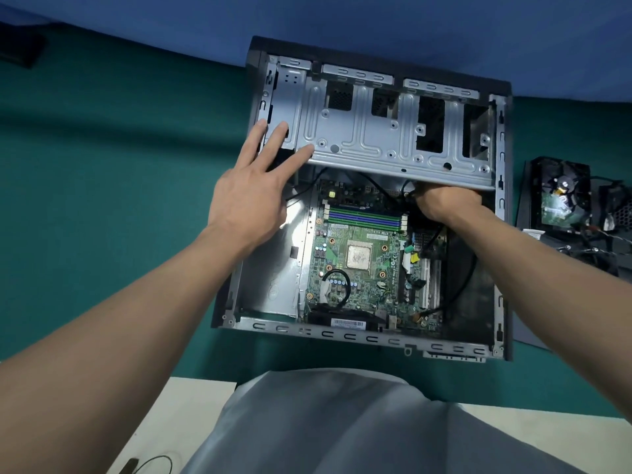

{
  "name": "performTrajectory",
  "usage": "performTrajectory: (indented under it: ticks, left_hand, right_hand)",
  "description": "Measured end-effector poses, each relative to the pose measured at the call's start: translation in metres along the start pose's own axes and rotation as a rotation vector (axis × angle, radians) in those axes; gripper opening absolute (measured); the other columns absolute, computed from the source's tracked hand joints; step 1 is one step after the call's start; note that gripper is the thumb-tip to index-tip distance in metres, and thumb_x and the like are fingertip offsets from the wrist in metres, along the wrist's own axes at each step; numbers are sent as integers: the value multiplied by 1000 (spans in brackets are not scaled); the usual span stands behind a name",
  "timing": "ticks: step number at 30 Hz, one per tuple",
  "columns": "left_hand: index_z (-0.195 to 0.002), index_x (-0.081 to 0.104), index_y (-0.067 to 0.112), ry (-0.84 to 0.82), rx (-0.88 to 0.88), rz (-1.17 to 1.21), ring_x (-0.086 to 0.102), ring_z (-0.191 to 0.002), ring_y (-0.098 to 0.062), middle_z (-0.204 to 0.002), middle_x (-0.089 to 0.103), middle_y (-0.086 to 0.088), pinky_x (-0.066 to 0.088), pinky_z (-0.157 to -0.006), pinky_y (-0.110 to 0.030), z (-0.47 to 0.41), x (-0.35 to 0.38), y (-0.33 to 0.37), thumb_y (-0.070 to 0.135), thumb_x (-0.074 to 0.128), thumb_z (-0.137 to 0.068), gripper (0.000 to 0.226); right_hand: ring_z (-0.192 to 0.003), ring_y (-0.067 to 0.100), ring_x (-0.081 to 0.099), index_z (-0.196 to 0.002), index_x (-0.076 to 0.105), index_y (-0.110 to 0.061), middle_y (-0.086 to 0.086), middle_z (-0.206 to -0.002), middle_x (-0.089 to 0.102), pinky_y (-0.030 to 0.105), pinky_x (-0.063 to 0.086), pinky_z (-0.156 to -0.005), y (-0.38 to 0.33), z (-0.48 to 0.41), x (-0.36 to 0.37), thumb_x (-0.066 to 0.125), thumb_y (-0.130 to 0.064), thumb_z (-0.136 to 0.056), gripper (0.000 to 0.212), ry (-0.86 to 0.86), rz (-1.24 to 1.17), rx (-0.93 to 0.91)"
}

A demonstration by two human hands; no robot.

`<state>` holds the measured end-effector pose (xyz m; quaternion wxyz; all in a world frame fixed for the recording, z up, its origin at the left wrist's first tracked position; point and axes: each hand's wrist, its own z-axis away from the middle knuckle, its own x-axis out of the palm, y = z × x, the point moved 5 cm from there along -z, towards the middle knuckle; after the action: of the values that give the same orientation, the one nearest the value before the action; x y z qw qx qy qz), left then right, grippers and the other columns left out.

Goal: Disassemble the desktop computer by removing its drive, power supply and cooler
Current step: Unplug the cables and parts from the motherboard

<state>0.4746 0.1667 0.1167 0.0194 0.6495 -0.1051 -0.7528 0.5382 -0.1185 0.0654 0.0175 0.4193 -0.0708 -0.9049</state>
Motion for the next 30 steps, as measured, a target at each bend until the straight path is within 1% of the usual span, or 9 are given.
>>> performTrajectory:
  ticks: [2, 8, 12, 15, 17, 21, 26, 28, 30]
  left_hand:
    - [-151, 18, 45, -1, -1, 3, -6, -150, -20, -164, 3, 5, 52, -73, -37, 0, 0, 0, 11, 65, -84, 88]
    - [-151, 17, 45, -4, -8, 4, -7, -150, -19, -164, 3, 5, 52, -72, -37, 0, 0, 0, 7, 64, -86, 88]
    - [-151, 17, 44, -1, -6, -7, -6, -150, -20, -164, 3, 4, 53, -71, -38, 0, -2, 1, 8, 64, -86, 88]
    - [-151, 17, 44, -2, -9, -12, -6, -150, -20, -164, 3, 4, 53, -74, -39, 0, -1, 1, 10, 63, -87, 86]
    - [-152, 16, 44, -1, -8, -15, -6, -150, -20, -164, 3, 4, 54, -75, -39, 0, -1, 1, 10, 63, -88, 86]
    - [-151, 17, 44, 1, -7, -14, -6, -150, -20, -164, 3, 4, 54, -74, -39, 0, -1, 0, 12, 64, -87, 86]
    - [-151, 17, 44, 1, -8, -12, -7, -150, -20, -164, 3, 5, 53, -74, -38, 0, 1, 0, 14, 64, -88, 85]
    - [-151, 17, 44, 3, -8, -11, -7, -150, -19, -164, 3, 5, 53, -75, -38, 0, 1, 0, 14, 63, -88, 84]
    - [-151, 17, 44, 6, -9, -7, -6, -150, -20, -164, 3, 5, 53, -75, -38, -1, 0, 0, 12, 63, -88, 84]
  right_hand:
    - [-131, 37, 41, -143, 38, -8, 17, -147, 40, 44, 36, -107, 0, -2, 0, 29, -32, -103, 48, -32, -12, 20]
    - [-118, 38, 51, -131, 45, 3, 27, -135, 48, 44, 43, -98, 0, 2, 0, 31, -20, -102, 40, -17, -81, -48]
    - [-124, 38, 47, -137, 45, -8, 18, -140, 47, 47, 39, -100, 2, 3, -2, 29, -28, -103, 43, 34, -24, -42]
    - [-120, 40, 49, -129, 51, -5, 20, -132, 52, 46, 40, -96, 3, 2, 1, 29, -24, -103, 39, 48, 6, -54]
    - [-123, 40, 47, -135, 45, -4, 22, -139, 47, 45, 39, -99, 3, -1, 2, 30, -22, -102, 40, 25, -24, -28]
    - [-118, 40, 51, -135, 43, -1, 24, -137, 48, 42, 42, -92, -1, -2, 2, 32, -17, -102, 38, 2, -42, -57]
    - [-109, 37, 54, -105, 50, 1, 26, -124, 55, 37, 40, -83, 1, 2, 3, 31, -18, -103, 27, -9, 23, -92]
    - [-109, 37, 54, -116, 51, 2, 25, -127, 54, 37, 40, -84, 1, 2, 1, 31, -18, -101, 32, -1, -4, -80]
    - [-115, 38, 52, -134, 45, -8, 20, -135, 50, 43, 42, -92, 1, 2, -2, 28, -24, -101, 40, 28, -23, -66]
